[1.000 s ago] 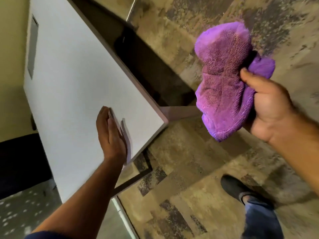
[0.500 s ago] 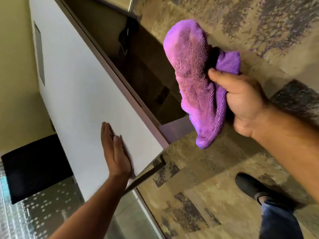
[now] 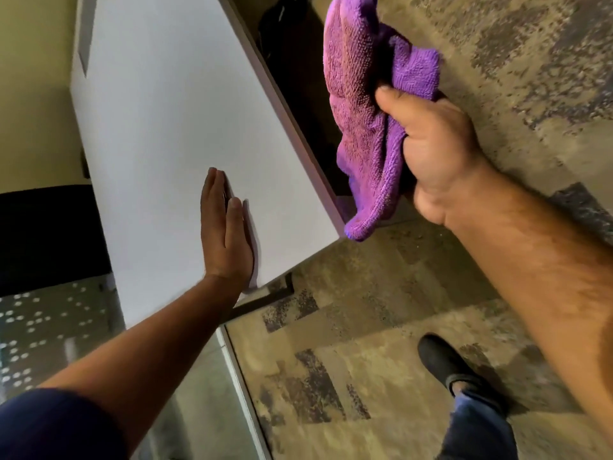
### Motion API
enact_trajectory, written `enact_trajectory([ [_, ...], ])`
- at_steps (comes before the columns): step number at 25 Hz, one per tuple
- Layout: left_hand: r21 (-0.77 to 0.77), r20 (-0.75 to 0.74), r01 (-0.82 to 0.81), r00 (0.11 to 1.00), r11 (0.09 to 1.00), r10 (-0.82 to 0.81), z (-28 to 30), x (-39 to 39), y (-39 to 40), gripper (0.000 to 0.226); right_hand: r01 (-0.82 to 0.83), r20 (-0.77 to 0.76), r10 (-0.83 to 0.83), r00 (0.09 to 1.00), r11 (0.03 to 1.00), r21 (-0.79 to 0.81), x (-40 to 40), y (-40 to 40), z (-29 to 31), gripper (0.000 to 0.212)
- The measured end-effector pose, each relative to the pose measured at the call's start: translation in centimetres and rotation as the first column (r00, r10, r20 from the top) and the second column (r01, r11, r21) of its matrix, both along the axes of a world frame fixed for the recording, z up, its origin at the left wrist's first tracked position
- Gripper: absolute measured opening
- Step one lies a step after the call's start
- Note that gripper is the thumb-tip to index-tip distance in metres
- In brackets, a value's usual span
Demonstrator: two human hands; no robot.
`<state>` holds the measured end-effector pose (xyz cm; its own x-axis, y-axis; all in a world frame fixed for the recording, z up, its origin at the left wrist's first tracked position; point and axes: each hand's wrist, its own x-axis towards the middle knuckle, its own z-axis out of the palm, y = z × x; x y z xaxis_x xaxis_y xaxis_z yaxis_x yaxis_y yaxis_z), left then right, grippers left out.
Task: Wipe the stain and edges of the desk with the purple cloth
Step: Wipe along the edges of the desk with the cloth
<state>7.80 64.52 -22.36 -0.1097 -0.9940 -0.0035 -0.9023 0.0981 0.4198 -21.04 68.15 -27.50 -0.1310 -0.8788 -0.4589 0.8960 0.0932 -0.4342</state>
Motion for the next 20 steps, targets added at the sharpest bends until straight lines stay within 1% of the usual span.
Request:
enact_trajectory([
  [2,-0.016,-0.01,0.004,1.0,1.0,-0.004,-0.2,0.2,-0.3,0.056,0.005,0.003,-0.005,1.0,1.0,-0.017,0.8,-1.1,0.3,0.018],
  [4,-0.028,-0.021,0.011,1.0,1.0,-0.012,-0.3,0.3,-0.5,0.057,-0.001,-0.032,0.0,0.999,1.0,-0.022,1.9,-2.6,0.3,0.02],
  [5,-0.032,-0.021,0.015,1.0,0.999,-0.016,-0.4,0.3,-0.6,0.057,-0.028,-0.08,0.026,0.996,0.999,-0.02,2.6,-3.2,0.3,0.023],
  [7,-0.042,-0.015,0.018,1.0,0.999,-0.019,-0.4,0.3,-0.6,0.057,-0.107,-0.232,0.097,0.968,0.994,-0.028,3.7,-4.0,0.4,0.034],
  [8,-0.046,-0.01,0.016,1.0,0.999,-0.017,-0.4,0.2,-0.5,0.057,-0.143,-0.314,0.12,0.942,0.988,-0.051,4.2,-4.2,0.5,0.036],
  [10,-0.042,-0.002,0.004,1.0,0.999,-0.004,-0.4,0.0,-0.5,0.056,-0.197,-0.458,0.126,0.88,0.974,-0.111,4.5,-3.9,0.3,0.032],
  [13,-0.036,-0.013,-0.001,1.0,0.999,0.0,-0.3,-0.3,-0.3,0.058,-0.299,-0.674,0.136,0.726,0.945,-0.132,3.7,-1.2,-0.3,0.027],
  [14,-0.037,-0.014,0.002,1.0,0.999,-0.002,-0.3,-0.3,-0.4,0.058,-0.326,-0.705,0.15,0.693,0.937,-0.121,3.3,0.0,-0.4,0.03],
  [16,-0.03,-0.004,0.004,1.0,1.0,-0.004,-0.2,-0.3,-0.5,0.061,-0.348,-0.715,0.159,0.681,0.929,-0.125,2.8,3.2,-0.3,0.038],
  [19,-0.028,0.021,-0.012,1.0,1.0,0.012,-0.1,-0.5,-0.4,0.06,-0.305,-0.761,0.067,0.645,0.936,-0.177,3.0,7.0,0.1,0.047],
  [20,-0.032,0.028,-0.019,0.999,0.999,0.02,-0.1,-0.6,-0.1,0.059,-0.318,-0.756,0.067,0.651,0.928,-0.192,2.8,7.7,-0.1,0.048],
])
